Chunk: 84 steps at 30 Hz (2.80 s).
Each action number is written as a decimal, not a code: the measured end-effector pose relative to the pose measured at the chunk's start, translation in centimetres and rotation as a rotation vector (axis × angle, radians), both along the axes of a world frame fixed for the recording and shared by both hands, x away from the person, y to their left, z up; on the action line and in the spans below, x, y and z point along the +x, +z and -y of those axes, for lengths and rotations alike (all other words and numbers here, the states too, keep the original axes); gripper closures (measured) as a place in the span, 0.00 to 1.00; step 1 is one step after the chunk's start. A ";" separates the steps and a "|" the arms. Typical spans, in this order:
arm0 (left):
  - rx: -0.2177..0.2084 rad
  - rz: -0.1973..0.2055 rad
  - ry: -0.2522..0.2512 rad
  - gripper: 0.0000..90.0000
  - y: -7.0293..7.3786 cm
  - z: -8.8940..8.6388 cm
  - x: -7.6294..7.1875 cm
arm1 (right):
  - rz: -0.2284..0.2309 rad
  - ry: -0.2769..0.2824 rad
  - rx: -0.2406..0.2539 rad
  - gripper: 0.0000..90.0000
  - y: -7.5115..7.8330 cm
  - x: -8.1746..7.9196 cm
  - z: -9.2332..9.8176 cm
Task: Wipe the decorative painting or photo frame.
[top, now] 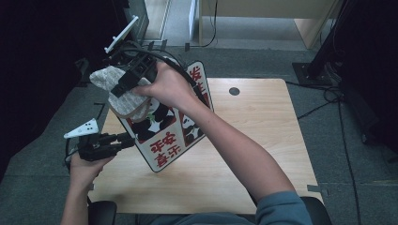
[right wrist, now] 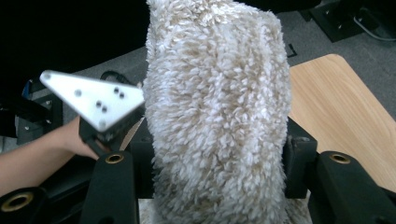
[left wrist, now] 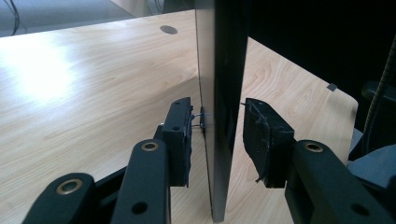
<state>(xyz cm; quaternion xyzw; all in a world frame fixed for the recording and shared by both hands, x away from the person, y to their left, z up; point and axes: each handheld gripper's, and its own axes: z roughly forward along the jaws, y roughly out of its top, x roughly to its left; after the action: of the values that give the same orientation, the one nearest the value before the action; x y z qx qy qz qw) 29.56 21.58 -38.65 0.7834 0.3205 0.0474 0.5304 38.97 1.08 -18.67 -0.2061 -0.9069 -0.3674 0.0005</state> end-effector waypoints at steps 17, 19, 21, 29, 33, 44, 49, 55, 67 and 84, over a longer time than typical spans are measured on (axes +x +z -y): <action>0.010 0.031 0.030 0.86 -0.3 1.5 0.4 | -0.006 0.003 -0.028 0.51 -1.9 0.6 -1.5; 0.006 0.023 0.037 0.86 -0.3 1.5 0.4 | -0.005 0.006 -0.026 0.51 -2.0 0.7 -1.5; 0.003 0.017 0.037 0.86 -0.3 1.5 0.4 | -0.009 0.006 -0.025 0.51 -2.1 0.8 -1.4; -0.001 0.013 0.041 0.87 -0.3 1.5 0.4 | -0.024 0.007 -0.016 0.51 -2.4 1.3 -1.2; 0.001 0.015 0.046 0.87 -0.3 1.6 0.3 | -0.026 0.004 -0.015 0.51 -2.4 1.4 -1.0; -0.001 0.011 0.043 0.87 -0.3 1.6 0.3 | -0.032 -0.009 0.003 0.51 -2.6 2.1 0.1; -0.003 0.010 0.041 0.87 -0.3 1.6 0.2 | -0.025 -0.011 0.002 0.51 -2.6 2.2 0.5; -0.001 0.010 0.037 0.87 -0.3 1.7 0.2 | -0.016 -0.022 0.010 0.50 -2.7 2.4 1.0; -0.002 0.009 0.034 0.87 -0.3 1.7 0.2 | -0.013 -0.046 0.007 0.50 -2.7 2.7 1.7; -0.004 0.003 0.034 0.87 -0.2 1.7 0.2 | -0.024 -0.065 0.026 0.49 -2.9 3.8 3.6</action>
<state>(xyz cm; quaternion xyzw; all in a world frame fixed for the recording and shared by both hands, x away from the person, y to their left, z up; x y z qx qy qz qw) 29.76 19.89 -38.89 0.7767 0.3332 0.0568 0.5314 42.81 -2.48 -21.58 -0.2399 -0.8948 -0.3764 0.0022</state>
